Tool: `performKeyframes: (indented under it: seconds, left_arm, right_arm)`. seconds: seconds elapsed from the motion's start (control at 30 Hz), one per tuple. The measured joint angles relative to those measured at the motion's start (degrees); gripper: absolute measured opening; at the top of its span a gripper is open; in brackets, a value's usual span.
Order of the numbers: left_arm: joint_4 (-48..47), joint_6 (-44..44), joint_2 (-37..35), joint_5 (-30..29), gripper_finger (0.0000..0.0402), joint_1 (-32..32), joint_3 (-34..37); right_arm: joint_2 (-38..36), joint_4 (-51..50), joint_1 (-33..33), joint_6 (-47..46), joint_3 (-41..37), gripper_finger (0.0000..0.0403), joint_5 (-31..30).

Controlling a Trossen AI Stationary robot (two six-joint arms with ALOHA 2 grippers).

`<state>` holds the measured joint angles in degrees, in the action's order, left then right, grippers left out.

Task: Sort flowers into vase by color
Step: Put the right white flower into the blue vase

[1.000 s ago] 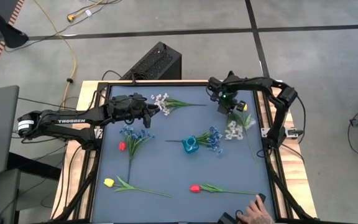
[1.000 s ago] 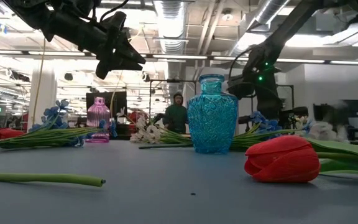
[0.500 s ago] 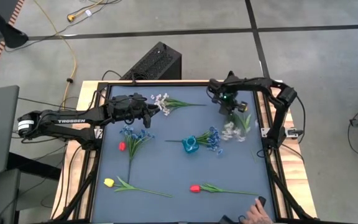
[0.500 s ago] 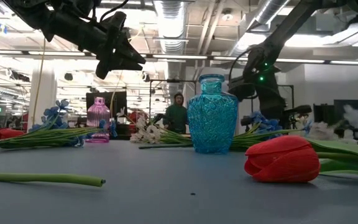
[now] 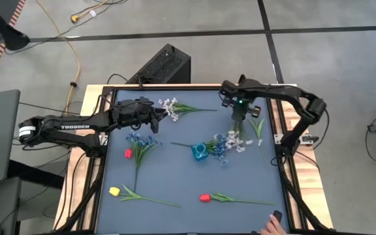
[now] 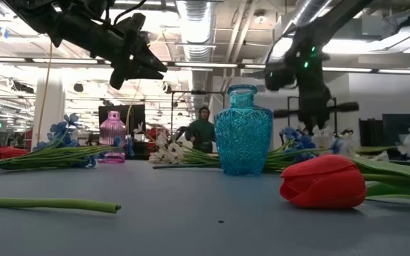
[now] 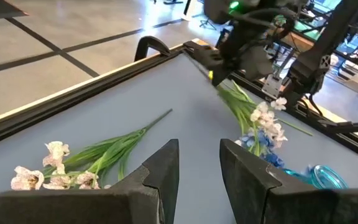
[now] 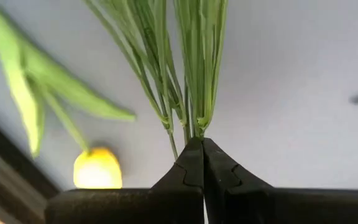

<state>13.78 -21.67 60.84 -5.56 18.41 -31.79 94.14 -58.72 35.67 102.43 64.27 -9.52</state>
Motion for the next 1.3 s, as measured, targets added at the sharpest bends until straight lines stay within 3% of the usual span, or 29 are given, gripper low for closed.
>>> performKeyframes:
  seconds: [0.33,0.63,0.83,1.0,1.17,1.3]
  left_arm:
    - [0.26,-1.18,0.0,-0.88,0.0105,0.0,0.0]
    - [0.28,-1.57,0.0,-2.72,0.0105,0.0,0.0]
    - [0.87,-1.62,0.0,-2.82,0.0105,0.0,0.0]
    - [0.85,-1.71,0.0,-2.82,0.0105,0.0,0.0]
    - [1.01,-1.7,0.0,-2.74,0.0105,0.0,0.0]
    - [6.44,-1.57,0.0,-0.38,0.0105,0.0,0.02]
  right_arm:
    - [-11.71,-2.14,2.52,-1.5,0.07,0.0016,-6.36]
    - [-21.04,12.32,2.32,-9.79,0.07,0.0016,-7.84]
    - [-26.08,22.06,1.7,-26.43,0.07,0.0016,8.11]
    - [-28.2,30.98,-0.12,-46.48,0.11,0.0016,20.89]
    - [-28.18,40.88,-2.93,-69.84,0.13,0.0016,27.01]
    - [-26.77,47.58,-4.74,-84.71,0.13,0.0016,32.04]
